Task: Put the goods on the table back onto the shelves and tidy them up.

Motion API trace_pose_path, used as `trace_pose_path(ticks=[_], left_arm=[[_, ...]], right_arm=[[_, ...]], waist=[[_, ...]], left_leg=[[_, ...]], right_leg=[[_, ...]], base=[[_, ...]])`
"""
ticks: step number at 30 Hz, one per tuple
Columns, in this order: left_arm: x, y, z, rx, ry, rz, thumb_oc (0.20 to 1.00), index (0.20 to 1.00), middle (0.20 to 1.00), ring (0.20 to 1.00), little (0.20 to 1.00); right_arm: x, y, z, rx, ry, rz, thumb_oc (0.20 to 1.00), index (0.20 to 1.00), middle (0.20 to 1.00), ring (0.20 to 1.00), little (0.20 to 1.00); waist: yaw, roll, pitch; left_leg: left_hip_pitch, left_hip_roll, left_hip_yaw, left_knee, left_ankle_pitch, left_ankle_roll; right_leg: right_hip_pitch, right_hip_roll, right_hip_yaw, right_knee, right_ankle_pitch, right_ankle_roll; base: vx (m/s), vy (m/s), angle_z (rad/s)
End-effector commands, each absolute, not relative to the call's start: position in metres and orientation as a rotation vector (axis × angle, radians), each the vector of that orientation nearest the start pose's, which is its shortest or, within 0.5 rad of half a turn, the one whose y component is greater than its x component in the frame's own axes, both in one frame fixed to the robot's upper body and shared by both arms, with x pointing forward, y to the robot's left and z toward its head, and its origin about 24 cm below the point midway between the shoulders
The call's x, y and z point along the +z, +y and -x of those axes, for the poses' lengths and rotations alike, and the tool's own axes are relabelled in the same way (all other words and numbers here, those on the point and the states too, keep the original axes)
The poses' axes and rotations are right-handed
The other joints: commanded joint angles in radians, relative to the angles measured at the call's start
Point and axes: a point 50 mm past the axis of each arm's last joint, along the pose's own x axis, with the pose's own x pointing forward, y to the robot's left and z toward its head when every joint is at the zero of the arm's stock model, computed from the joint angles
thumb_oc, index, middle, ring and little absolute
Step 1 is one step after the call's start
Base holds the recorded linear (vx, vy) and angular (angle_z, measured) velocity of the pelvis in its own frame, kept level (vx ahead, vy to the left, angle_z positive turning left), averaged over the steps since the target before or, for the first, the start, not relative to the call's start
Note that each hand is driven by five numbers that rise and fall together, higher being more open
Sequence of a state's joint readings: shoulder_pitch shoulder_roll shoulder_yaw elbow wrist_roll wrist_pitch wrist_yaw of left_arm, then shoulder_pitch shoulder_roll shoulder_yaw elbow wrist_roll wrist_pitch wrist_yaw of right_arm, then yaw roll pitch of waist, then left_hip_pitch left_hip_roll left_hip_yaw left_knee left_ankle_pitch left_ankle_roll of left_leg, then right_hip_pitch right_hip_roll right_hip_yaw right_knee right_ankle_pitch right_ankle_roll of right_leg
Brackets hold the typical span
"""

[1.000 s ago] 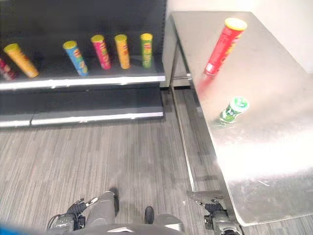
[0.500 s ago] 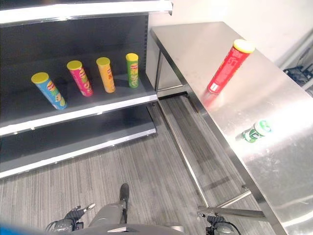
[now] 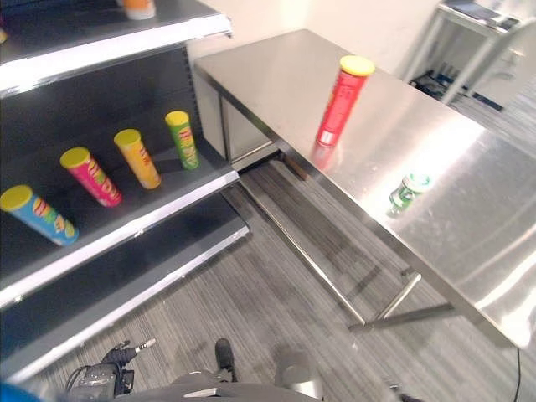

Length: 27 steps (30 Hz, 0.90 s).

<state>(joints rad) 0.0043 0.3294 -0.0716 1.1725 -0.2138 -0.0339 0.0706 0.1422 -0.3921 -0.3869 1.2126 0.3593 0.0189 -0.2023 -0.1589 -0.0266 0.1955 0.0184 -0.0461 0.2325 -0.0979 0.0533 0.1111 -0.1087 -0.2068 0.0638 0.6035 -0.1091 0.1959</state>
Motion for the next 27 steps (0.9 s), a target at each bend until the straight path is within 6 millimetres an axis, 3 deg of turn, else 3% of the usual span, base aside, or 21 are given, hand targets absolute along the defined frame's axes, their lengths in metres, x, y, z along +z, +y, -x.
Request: trace_pose_path(ticks=[1,2,3,4,7,8,9,12,13,16,18,20,27], left_arm=[[-0.137,0.282,-0.113,0.307,1.057,-0.23,1.0,1.0,1.0,1.0,1.0],[-0.137,0.281,-0.115,0.3,1.051,-0.234,1.0,1.0,1.0,1.0,1.0],[-0.137,0.281,-0.115,0.3,1.051,-0.234,1.0,1.0,1.0,1.0,1.0],[-0.137,0.278,-0.119,0.283,1.044,-0.236,1.0,1.0,1.0,1.0,1.0],[-0.137,0.273,-0.121,0.271,1.036,-0.24,1.0,1.0,1.0,1.0,1.0],[-0.138,0.272,-0.12,0.273,1.032,-0.236,1.0,1.0,1.0,1.0,1.0],[-0.138,0.271,-0.12,0.272,1.033,-0.235,1.0,1.0,1.0,1.0,1.0],[-0.141,0.268,-0.114,0.266,1.047,-0.232,1.0,1.0,1.0,1.0,1.0],[-0.143,0.263,-0.112,0.243,1.054,-0.232,1.0,1.0,1.0,1.0,1.0],[-0.142,0.261,-0.113,0.208,1.043,-0.243,1.0,1.0,1.0,1.0,1.0],[-0.141,0.262,-0.113,0.22,1.035,-0.228,1.0,1.0,1.0,1.0,1.0],[-0.141,0.264,-0.112,0.227,1.033,-0.215,1.0,1.0,1.0,1.0,1.0],[-0.143,0.268,-0.098,0.245,1.065,-0.185,1.0,1.0,1.0,1.0,1.0]], right_arm=[[-0.101,-0.378,-0.036,-1.118,0.982,0.003,1.0,1.0,1.0,1.0,1.0],[-0.09,-0.39,-0.038,-1.162,0.926,0.029,1.0,1.0,1.0,1.0,1.0],[-0.09,-0.39,-0.038,-1.162,0.926,0.03,1.0,1.0,1.0,1.0,1.0],[-0.069,-0.41,-0.045,-1.213,0.829,0.101,1.0,1.0,1.0,1.0,1.0],[-0.026,-0.438,-0.051,-1.279,0.667,0.262,1.0,1.0,1.0,1.0,1.0],[0.006,-0.452,-0.062,-1.292,0.547,0.368,1.0,1.0,1.0,1.0,1.0],[0.006,-0.452,-0.061,-1.293,0.547,0.37,1.0,1.0,1.0,1.0,1.0],[0.063,-0.468,-0.081,-1.293,0.321,0.507,1.0,1.0,1.0,1.0,1.0],[0.107,-0.471,-0.104,-1.21,0.153,0.607,1.0,1.0,1.0,1.0,1.0],[0.16,-0.463,-0.141,-1.04,0.006,0.781,1.0,1.0,1.0,1.0,1.0],[0.183,-0.46,-0.158,-0.94,-0.012,0.879,1.0,1.0,1.0,1.0,1.0],[0.189,-0.459,-0.165,-0.883,0.002,0.899,1.0,1.0,1.0,1.0,1.0],[0.214,-0.459,-0.165,-0.793,-0.045,0.883,1.0,1.0,1.0,1.0,1.0]], waist=[[-0.009,0.012,0.022],[-0.016,0.013,0.023],[-0.017,0.014,0.023],[-0.039,0.005,0.028],[-0.075,-0.002,0.032],[-0.077,-0.013,0.024],[-0.076,-0.012,0.024],[-0.066,-0.022,-0.005],[-0.056,-0.025,-0.02],[-0.028,-0.039,-0.036],[-0.004,-0.051,-0.04],[0.006,-0.057,-0.04],[0.013,-0.064,-0.042]], left_leg=[[0.044,0.081,-0.036,0.023,-0.108,-0.104],[0.047,0.079,-0.04,0.021,-0.114,-0.106],[0.048,0.08,-0.041,0.022,-0.114,-0.106],[0.061,0.064,-0.049,0.019,-0.128,-0.106],[0.095,0.052,-0.056,0.017,-0.154,-0.105],[0.103,0.051,-0.055,0.019,-0.159,-0.104],[0.104,0.051,-0.054,0.019,-0.159,-0.104],[0.115,0.059,-0.045,0.018,-0.163,-0.108],[0.121,0.068,-0.047,0.016,-0.166,-0.115],[0.125,0.084,-0.051,0.014,-0.162,-0.128],[0.125,0.101,-0.057,0.014,-0.155,-0.145],[0.123,0.109,-0.062,0.013,-0.15,-0.155],[0.129,0.134,-0.068,0.011,-0.137,-0.183]], right_leg=[[0.033,0.002,-0.072,-0.279,0.117,-0.007],[0.021,0.011,-0.087,-0.33,0.103,-0.008],[0.023,0.011,-0.088,-0.331,0.103,-0.008],[-0.015,0.04,-0.081,-0.427,0.109,-0.001],[-0.014,0.07,-0.049,-0.534,0.142,0.013],[0.007,0.071,-0.043,-0.562,0.158,0.012],[0.009,0.071,-0.042,-0.564,0.16,0.012],[0.049,0.069,-0.043,-0.615,0.164,0.009],[0.075,0.074,-0.044,-0.638,0.161,0.004],[0.104,0.083,-0.057,-0.657,0.153,-0.003],[0.121,0.09,-0.074,-0.668,0.147,-0.01],[0.129,0.094,-0.084,-0.671,0.139,-0.015],[0.154,0.105,-0.113,-0.677,0.121,-0.027]], base=[[0.13,0.021,-0.21],[0.09,0.013,-0.12],[0.11,0.019,-0.02],[0.12,0.027,-0.03],[0.14,0.027,0.02],[0.07,-0.021,0.16],[0.08,-0.046,0.19],[0.1,-0.062,0.06],[0.11,-0.09,-0.07],[0.07,-0.107,-0.14],[0.03,-0.145,0.24],[0.01,-0.106,0.3],[0.04,-0.099,0.24]])
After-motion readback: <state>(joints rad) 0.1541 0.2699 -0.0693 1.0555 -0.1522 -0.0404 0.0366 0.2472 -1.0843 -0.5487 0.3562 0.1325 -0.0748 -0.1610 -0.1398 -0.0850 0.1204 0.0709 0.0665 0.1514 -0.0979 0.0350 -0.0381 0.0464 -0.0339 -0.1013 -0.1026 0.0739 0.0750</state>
